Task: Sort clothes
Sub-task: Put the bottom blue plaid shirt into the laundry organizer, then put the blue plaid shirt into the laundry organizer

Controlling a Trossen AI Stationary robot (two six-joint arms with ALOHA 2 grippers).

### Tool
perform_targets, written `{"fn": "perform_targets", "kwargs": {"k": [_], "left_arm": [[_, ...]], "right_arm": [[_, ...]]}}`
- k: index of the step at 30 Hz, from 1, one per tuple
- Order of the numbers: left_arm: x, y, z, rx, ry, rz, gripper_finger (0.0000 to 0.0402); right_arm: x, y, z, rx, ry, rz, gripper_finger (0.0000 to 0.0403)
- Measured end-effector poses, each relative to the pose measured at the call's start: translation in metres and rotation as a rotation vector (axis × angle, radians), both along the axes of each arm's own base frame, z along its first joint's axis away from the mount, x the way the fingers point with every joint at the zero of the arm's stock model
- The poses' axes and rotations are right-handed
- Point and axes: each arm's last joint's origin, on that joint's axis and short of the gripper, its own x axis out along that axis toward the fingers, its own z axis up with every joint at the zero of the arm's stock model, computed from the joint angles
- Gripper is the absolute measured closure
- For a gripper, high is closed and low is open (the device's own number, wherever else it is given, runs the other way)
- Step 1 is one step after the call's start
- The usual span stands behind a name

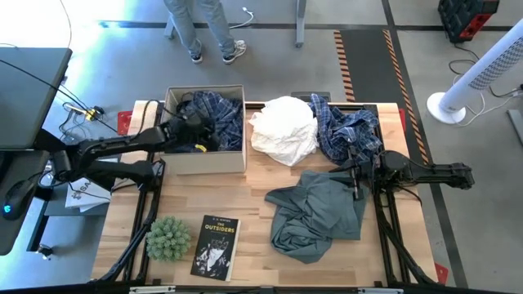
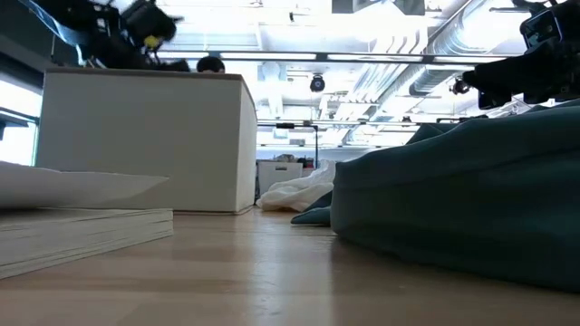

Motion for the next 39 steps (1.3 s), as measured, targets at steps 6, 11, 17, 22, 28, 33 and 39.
{"fn": "perform_targets", "kwargs": {"k": [6,11,17,22,28,33,39], "left_arm": [[-0.01,-0.008,0.055,0.04,-0.087,-0.077,0.0257],[-0.021,-0.017,0.099,0.085,-0.171,-0.111,0.0206],[-0.028,-0.04,0.115,0.168,-0.216,-0.241,0.021],[-0.021,-0.066,0.094,0.18,-0.21,-0.37,0.0236],[-0.007,-0.107,0.042,0.274,-0.256,-0.386,0.0274],[-0.009,-0.131,0.009,0.31,-0.296,-0.349,0.0295],[-0.011,-0.144,0.004,0.291,-0.315,-0.362,0.0306]], "right_arm": [[0.0,0.0,0.0,0.0,0.001,0.0,0.0304],[0.0,0.0,0.0,0.0,0.0,0.0,0.0304],[0.0,0.0,0.0,0.0,0.0,0.0,0.0304],[0.0,0.0,0.0,0.0,0.001,0.0,0.0304],[0.0,0.0,0.0,0.0,0.0,0.0,0.0304],[0.0,0.0,0.0,0.0,0.001,0.0,0.0304],[0.0,0.0,0.001,0.0,-0.009,-0.006,0.0304]]}}
